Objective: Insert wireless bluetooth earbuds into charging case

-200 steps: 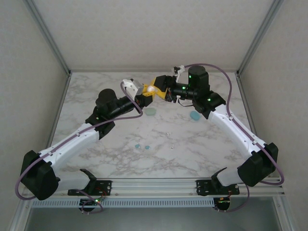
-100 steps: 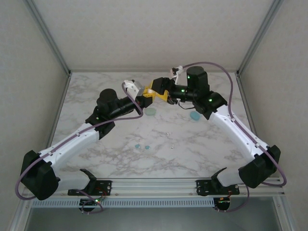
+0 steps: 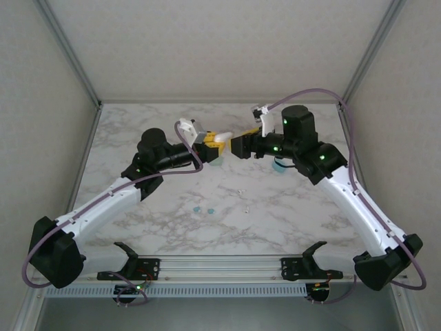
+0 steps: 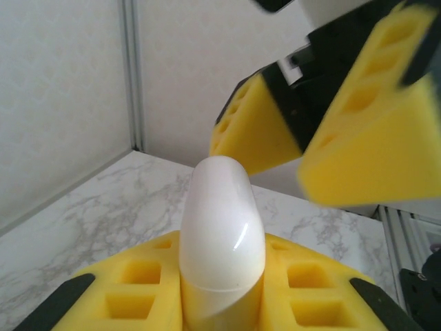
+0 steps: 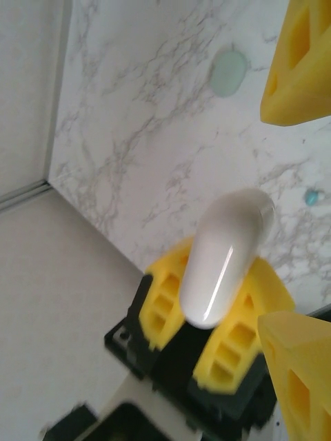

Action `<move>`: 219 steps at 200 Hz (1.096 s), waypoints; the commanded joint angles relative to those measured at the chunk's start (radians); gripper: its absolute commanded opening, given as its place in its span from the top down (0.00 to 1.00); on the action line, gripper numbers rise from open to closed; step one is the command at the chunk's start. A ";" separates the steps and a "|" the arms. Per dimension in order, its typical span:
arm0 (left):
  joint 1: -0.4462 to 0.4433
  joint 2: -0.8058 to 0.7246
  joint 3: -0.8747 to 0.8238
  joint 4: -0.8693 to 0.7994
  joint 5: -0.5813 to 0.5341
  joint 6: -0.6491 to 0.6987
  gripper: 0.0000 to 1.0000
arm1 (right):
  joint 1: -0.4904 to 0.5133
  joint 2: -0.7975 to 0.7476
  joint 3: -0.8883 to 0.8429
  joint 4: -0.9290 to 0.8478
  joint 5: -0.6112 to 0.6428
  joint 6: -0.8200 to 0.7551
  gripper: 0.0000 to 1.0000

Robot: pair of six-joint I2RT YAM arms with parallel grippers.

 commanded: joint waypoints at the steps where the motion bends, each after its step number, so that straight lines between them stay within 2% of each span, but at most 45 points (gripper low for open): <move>1: 0.008 -0.030 0.009 0.026 0.077 -0.020 0.91 | 0.002 0.012 0.013 -0.016 0.002 -0.047 0.28; 39: 0.007 -0.033 0.032 -0.018 0.105 -0.005 0.91 | 0.002 0.024 0.023 -0.001 0.031 -0.017 0.28; 66: 0.007 -0.035 0.035 -0.026 0.127 -0.001 0.91 | 0.001 0.034 0.034 -0.003 0.110 0.013 0.28; 130: 0.007 -0.045 0.026 -0.053 0.112 0.016 0.90 | -0.004 0.069 0.077 0.047 0.067 0.089 0.27; 169: 0.007 -0.061 0.003 -0.050 0.056 0.017 0.89 | -0.003 0.064 0.091 0.042 0.074 0.115 0.25; 192: 0.010 -0.074 -0.037 -0.037 -0.046 0.022 0.89 | -0.005 0.016 0.087 0.058 0.050 0.130 0.23; 219: 0.025 -0.107 -0.116 0.018 -0.146 -0.004 0.89 | -0.022 -0.037 0.080 -0.050 0.190 0.102 0.25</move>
